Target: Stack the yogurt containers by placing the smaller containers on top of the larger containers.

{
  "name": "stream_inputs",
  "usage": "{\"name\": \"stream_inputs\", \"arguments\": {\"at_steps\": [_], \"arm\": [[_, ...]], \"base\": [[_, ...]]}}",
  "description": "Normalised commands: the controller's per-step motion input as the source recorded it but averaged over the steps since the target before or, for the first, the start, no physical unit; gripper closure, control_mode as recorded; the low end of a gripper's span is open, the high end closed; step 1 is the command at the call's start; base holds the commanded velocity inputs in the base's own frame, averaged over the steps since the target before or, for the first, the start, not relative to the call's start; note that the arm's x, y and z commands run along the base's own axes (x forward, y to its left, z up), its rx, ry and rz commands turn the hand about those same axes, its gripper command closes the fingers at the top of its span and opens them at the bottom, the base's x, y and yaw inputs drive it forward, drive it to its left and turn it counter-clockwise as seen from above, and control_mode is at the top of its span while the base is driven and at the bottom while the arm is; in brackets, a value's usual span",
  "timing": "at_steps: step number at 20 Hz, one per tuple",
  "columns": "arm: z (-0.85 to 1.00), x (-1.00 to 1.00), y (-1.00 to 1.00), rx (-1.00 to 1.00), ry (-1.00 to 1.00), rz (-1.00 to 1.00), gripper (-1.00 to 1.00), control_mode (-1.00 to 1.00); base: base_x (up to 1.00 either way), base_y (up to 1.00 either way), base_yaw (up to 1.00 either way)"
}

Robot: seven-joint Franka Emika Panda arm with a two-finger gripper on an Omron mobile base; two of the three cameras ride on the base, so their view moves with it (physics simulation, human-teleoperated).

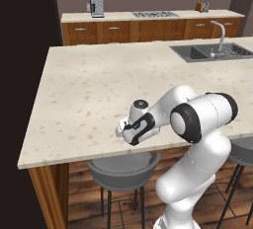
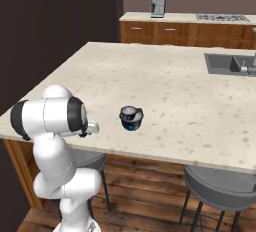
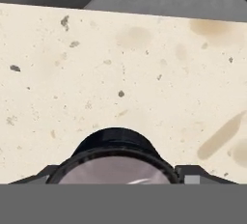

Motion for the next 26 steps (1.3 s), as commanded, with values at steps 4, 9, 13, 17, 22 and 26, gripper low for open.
{"name": "stream_inputs", "arguments": {"at_steps": [4, 9, 13, 17, 22, 26], "arm": [[-0.07, 0.00, 0.01, -0.01, 0.00, -0.04, 1.00, -1.00], [-0.04, 0.00, -0.01, 0.00, 0.00, -0.04, 1.00, -1.00], [0.27, 0.00, -0.11, 0.00, -0.07, -0.04, 1.00, -1.00], [0.58, 0.00, -0.17, 0.01, -0.08, -0.03, 1.00, -1.00], [0.65, 0.00, -0.23, 0.01, -0.01, -0.03, 1.00, -1.00], [0.62, 0.00, -0.31, 0.00, 0.00, -0.07, 1.00, -1.00]], "base": [[0.00, 0.00, 0.00], [0.00, 0.00, 0.00], [0.00, 0.00, 0.00], [0.00, 0.00, 0.00], [0.00, 0.00, 0.00], [0.00, 0.00, 0.00]]}}
